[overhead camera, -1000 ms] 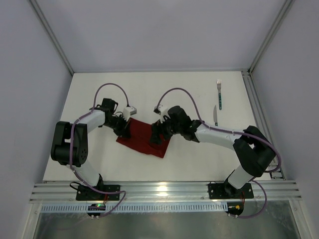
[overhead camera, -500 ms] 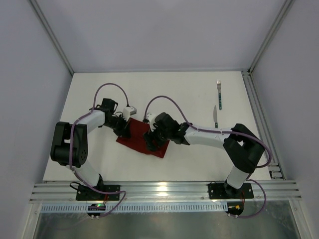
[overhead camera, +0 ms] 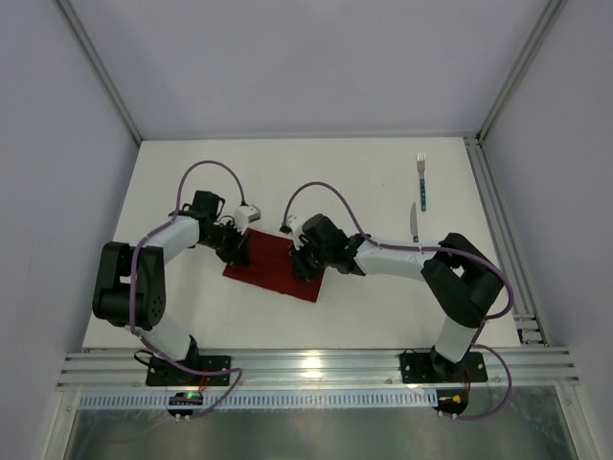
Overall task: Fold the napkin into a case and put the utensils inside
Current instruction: Fold the square-folded napkin into a folded napkin.
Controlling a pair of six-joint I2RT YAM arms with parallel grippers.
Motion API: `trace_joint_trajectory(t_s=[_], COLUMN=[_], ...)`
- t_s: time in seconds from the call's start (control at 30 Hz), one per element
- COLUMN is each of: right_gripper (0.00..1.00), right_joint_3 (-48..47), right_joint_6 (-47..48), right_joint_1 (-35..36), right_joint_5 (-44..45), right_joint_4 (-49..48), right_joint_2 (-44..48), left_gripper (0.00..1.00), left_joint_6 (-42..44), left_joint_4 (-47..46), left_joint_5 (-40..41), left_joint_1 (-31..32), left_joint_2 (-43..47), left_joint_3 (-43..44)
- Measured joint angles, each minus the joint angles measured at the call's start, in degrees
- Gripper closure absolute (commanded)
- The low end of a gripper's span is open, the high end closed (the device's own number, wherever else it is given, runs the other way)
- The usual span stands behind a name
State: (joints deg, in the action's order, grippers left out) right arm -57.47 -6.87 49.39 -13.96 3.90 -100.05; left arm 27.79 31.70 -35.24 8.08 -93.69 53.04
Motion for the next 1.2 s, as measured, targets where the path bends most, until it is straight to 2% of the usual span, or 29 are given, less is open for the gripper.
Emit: trace_joint_trajectory(t_s=[0.2,0.3,0.33,0.43,0.47,0.57,0.6,0.67,0.73,0.77,0.87,1.03,1.2], right_gripper=[0.93,0.94,0.94,0.94,0.93,0.89,0.87,0.81,0.74,0.63,0.51,0.52,0.6], right_joint_3=[1.44,1.44,1.44,1.44,1.44,1.44,1.42,1.42,1.42,1.42,0.9,0.52,0.52], right_joint_6=[-0.85,-0.83,-0.83,-0.79,-0.79,-0.68,-0.63,-0.59,-0.52,-0.52,-0.48,-2.86,-8.9], right_joint_1=[-2.4,-2.89,-2.91,-2.99,-3.02,-3.02,-3.02,-3.02,-3.02,-3.02,-2.93,-4.55,-7.93], right_joint_5=[-2.49,-3.26,-3.41,-4.09,-4.22,-4.26,-4.26,-4.35,-4.44,-4.44,-4.48,-4.04,-6.27], right_joint_4=[-3.93,-5.18,-5.33,-6.27,-6.45,-6.54,-6.56,-6.6,-6.71,-6.69,-5.97,-5.2,-9.07], right_joint_2=[-1.4,-3.54,-4.15,-4.92,-4.98,-5.01,-5.01,-5.01,-4.98,-4.96,-4.5,-2.73,-2.51], left_gripper=[0.88,0.74,0.65,0.61,0.61,0.77,0.88,1.0,1.0,1.0,1.0,1.0,1.0], left_joint_6=[-1.77,-2.21,-2.29,-3.04,-3.41,-4.24,-4.79,-5.33,-5.9,-5.99,-6.27,-6.86,-7.96], left_joint_4=[-1.22,-1.97,-2.23,-3.08,-3.45,-4.66,-5.11,-5.95,-6.27,-6.29,-6.29,-6.47,-6.51], left_joint_5=[0.74,2.25,2.86,4.7,5.33,6.78,7.06,7.21,7.19,7.19,7.23,9.46,12.13], left_joint_1=[-0.07,-0.22,-0.31,-0.61,-0.72,-0.76,-0.76,-0.76,-0.76,-0.79,-0.83,-0.83,-0.83], left_joint_2=[2.32,3.04,3.15,3.52,3.85,5.4,5.9,6.54,6.56,6.56,6.56,6.56,6.56], left_joint_3=[-0.87,-1.53,-1.66,-2.16,-2.51,-3.72,-4.02,-4.5,-4.55,-4.55,-4.55,-4.59,-4.59])
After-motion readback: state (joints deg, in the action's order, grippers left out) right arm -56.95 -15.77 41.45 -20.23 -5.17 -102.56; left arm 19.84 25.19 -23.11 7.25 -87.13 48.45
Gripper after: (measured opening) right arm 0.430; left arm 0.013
